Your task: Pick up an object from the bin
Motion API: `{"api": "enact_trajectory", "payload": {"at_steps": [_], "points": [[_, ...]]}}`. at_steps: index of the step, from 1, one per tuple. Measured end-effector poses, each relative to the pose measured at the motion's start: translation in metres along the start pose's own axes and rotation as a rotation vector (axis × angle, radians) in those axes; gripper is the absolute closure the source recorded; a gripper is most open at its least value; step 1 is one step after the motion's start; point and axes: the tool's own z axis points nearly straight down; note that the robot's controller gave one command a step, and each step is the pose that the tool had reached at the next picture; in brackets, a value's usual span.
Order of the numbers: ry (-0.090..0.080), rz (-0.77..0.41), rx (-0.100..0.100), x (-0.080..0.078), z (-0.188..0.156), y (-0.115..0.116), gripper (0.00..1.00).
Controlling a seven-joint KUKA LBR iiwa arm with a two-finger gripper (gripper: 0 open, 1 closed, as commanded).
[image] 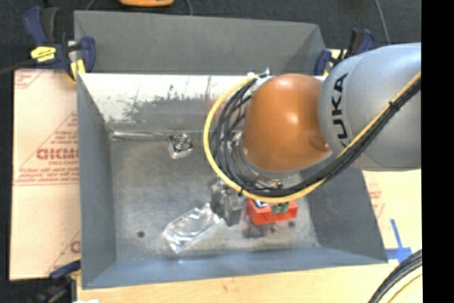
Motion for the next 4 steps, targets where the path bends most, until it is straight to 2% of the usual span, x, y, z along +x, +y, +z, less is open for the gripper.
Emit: {"api": "enact_trajectory", "payload": {"at_steps": [1,2,3,4], "points": [[0.009,0.006,-0.003,-0.017,0.056,-0.002,1.00],[0.007,0.009,-0.003,-0.016,0.053,-0.002,0.00],[0.010,-0.328,-0.003,-0.014,0.108,-0.003,0.00],[0.005,-0.323,-0.003,-0.016,0.106,-0.003,1.00]]}}
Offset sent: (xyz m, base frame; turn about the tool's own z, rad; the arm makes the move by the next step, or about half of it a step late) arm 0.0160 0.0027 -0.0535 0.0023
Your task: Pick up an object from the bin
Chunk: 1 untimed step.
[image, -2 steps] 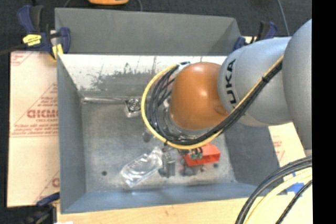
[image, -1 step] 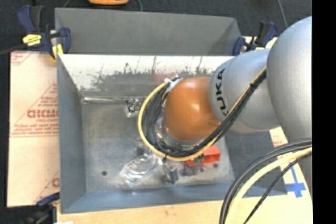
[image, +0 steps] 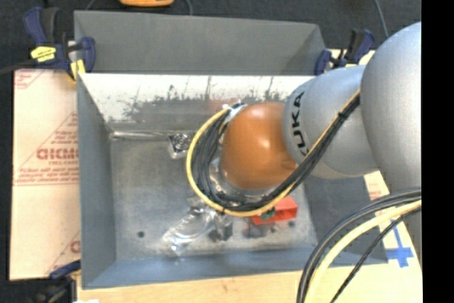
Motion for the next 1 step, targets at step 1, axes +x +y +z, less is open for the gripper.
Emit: {"api": "enact_trajectory", "payload": {"at_steps": [1], "points": [[-0.003,-0.010,0.004,-0.0067,-0.1177,-0.0005,1.00]]}}
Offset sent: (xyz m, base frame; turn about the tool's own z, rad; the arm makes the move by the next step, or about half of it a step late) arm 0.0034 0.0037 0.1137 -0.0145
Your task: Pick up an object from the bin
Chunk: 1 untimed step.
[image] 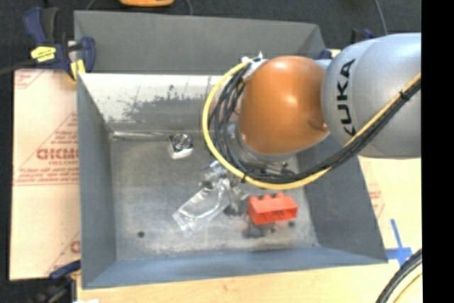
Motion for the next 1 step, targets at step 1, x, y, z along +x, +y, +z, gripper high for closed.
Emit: {"api": "enact_trajectory", "payload": {"at_steps": [1], "points": [[-0.002,-0.019,0.002,-0.0151,-0.1217,-0.0234,1.00]]}}
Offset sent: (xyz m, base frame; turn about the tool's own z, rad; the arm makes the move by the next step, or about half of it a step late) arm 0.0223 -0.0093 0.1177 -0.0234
